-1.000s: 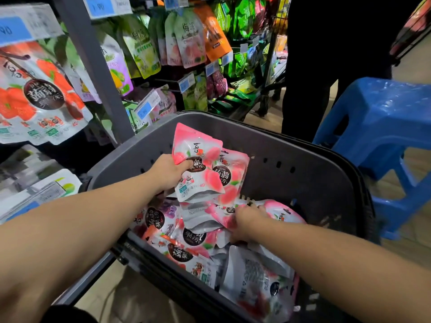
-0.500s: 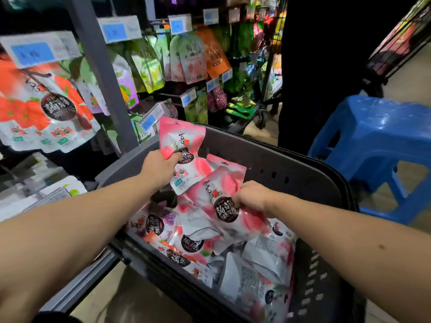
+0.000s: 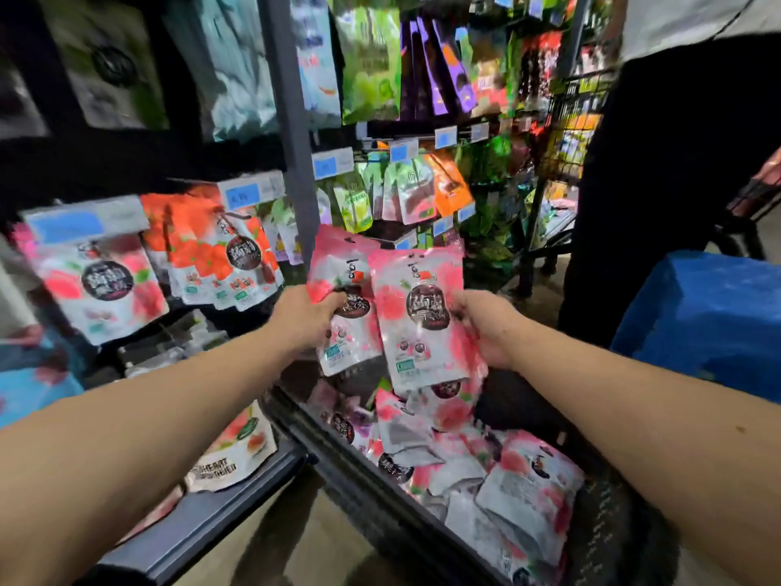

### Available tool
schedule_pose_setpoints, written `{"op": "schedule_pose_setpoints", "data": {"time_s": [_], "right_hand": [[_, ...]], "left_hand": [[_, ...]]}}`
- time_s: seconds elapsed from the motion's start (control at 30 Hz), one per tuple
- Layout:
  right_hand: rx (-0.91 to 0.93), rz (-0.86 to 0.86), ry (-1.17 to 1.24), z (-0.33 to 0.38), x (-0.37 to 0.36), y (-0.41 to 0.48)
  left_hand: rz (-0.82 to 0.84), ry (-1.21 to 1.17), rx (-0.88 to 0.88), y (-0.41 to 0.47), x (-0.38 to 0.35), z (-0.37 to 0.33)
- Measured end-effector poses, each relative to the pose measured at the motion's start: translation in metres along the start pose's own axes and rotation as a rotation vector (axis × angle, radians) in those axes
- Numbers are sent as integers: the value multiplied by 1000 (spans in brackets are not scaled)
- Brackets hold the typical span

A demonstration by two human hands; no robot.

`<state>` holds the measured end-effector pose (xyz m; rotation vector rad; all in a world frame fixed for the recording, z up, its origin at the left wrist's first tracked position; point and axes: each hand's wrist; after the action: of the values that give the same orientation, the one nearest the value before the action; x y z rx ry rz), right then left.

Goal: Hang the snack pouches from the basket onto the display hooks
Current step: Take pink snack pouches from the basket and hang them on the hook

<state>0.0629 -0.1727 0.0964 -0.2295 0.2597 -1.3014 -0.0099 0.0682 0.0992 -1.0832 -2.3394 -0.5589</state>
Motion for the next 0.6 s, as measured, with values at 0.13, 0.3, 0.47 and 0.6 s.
{"op": "schedule_pose_setpoints", "data": {"time_s": [0.13, 0.3, 0.47, 0.6], "right_hand": [[52, -9, 3, 11, -31, 1], [-9, 55, -67, 14, -59, -29], [-75, 104, -145, 25, -90, -80], [-130, 145, -243, 24, -118, -103]], "left_hand": [[13, -103, 43, -29, 34, -5], [79, 1, 113, -58, 77, 1], [154, -40, 195, -96, 117, 8], [205, 28, 238, -127, 158, 7]]}}
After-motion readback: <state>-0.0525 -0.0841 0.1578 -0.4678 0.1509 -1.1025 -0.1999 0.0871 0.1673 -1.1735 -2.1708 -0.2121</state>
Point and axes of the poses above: each hand's wrist, its own y-axis towards the middle knuckle, its own x-axis out of the back of the hand, z = x × y, and after that the axes turned 5 degrees about -z, right-handed
